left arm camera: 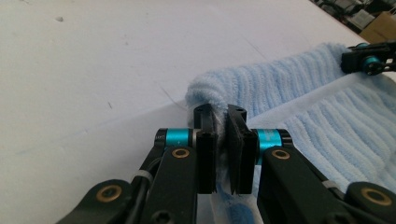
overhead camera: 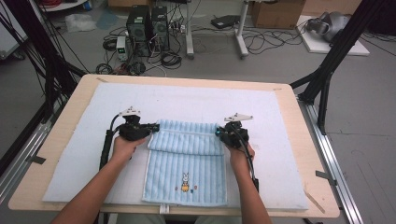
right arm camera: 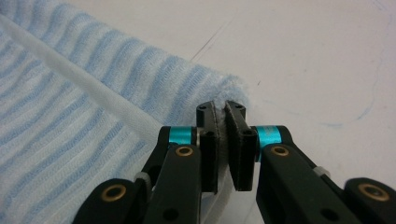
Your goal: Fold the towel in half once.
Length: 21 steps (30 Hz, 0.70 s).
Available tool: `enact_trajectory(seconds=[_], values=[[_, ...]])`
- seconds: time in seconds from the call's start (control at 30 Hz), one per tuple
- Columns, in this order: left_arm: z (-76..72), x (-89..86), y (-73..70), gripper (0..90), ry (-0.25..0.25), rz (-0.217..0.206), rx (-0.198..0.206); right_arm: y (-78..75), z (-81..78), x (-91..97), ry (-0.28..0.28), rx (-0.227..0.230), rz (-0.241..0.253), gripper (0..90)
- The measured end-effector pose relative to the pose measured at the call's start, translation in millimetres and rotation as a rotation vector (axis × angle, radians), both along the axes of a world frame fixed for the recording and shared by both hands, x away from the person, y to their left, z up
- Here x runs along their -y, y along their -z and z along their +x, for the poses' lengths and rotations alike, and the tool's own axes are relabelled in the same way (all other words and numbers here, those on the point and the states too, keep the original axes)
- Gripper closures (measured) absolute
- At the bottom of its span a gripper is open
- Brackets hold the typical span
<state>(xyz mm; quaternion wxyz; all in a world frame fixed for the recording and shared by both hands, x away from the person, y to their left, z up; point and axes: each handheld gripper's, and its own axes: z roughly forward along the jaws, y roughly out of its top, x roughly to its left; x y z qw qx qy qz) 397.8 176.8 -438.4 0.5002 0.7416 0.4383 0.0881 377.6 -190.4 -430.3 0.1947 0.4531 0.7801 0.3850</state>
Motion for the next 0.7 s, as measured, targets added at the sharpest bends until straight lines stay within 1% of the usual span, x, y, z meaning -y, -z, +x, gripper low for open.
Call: enact_trajectory(seconds=[0.07, 0.1, 0.13, 0.2, 0.27, 0.3, 0.37, 0.4, 0.43, 0.5, 0.57, 0.6, 0.63, 0.67, 0.7], values=[[5.3, 0.3, -0.4, 82.8, -0.011, -0.015, 0.032, -1.3, 6.0, -1.6, 0.013, 0.01, -0.007, 84.4], [8.8, 0.7, -1.3, 82.8, -0.01, -0.007, 0.024, -1.9, 8.5, -2.2, 0.02, 0.012, -0.008, 84.4], [11.4, 1.0, -1.4, 82.8, -0.009, -0.005, 0.028, -2.2, 11.1, -2.4, 0.024, 0.017, -0.007, 84.4], [14.3, 1.2, -0.2, 82.8, -0.021, -0.016, 0.041, -2.5, 16.8, -2.8, 0.03, 0.013, -0.012, 84.4], [17.1, 1.2, 1.7, 82.8, -0.022, -0.011, 0.033, -3.2, 22.9, -3.3, 0.031, 0.011, -0.02, 84.2], [17.9, 0.9, 2.4, 82.7, -0.025, -0.009, 0.036, -3.5, 25.4, -4.0, 0.031, 0.022, -0.024, 84.2], [19.4, -0.1, 3.3, 82.5, -0.029, -0.016, 0.042, -4.3, 30.6, -4.1, 0.033, 0.021, -0.015, 84.1], [19.7, -0.5, 3.7, 82.5, -0.03, -0.017, 0.042, -4.2, 32.7, -3.5, 0.032, 0.027, -0.013, 84.1], [20.2, -0.7, 4.4, 82.5, -0.029, -0.017, 0.046, -4.1, 34.2, -3.5, 0.039, 0.017, -0.008, 84.1], [21.2, -0.4, 6.2, 82.4, -0.029, -0.01, 0.044, -2.8, 36.4, -4.6, 0.044, 0.011, -0.012, 84.1], [22.1, 0.4, 8.9, 82.2, -0.027, 0.0, 0.036, -0.3, 38.0, -6.3, 0.043, 0.014, -0.03, 84.1], [22.3, 1.0, 10.3, 81.7, -0.031, 0.004, 0.031, 1.0, 38.5, -7.0, 0.043, 0.005, -0.033, 84.0], [22.6, 1.1, 10.9, 79.8, -0.042, 0.012, 0.02, 2.5, 39.1, -7.3, 0.046, 0.002, -0.038, 83.7], [22.7, 0.5, 10.9, 74.3, -0.061, 0.018, 0.015, 3.6, 39.7, -7.4, 0.048, -0.003, -0.043, 82.7], [22.8, -1.4, 10.2, 66.8, -0.078, 0.012, 0.008, 4.0, 39.7, -7.1, 0.052, -0.005, -0.049, 79.3]])
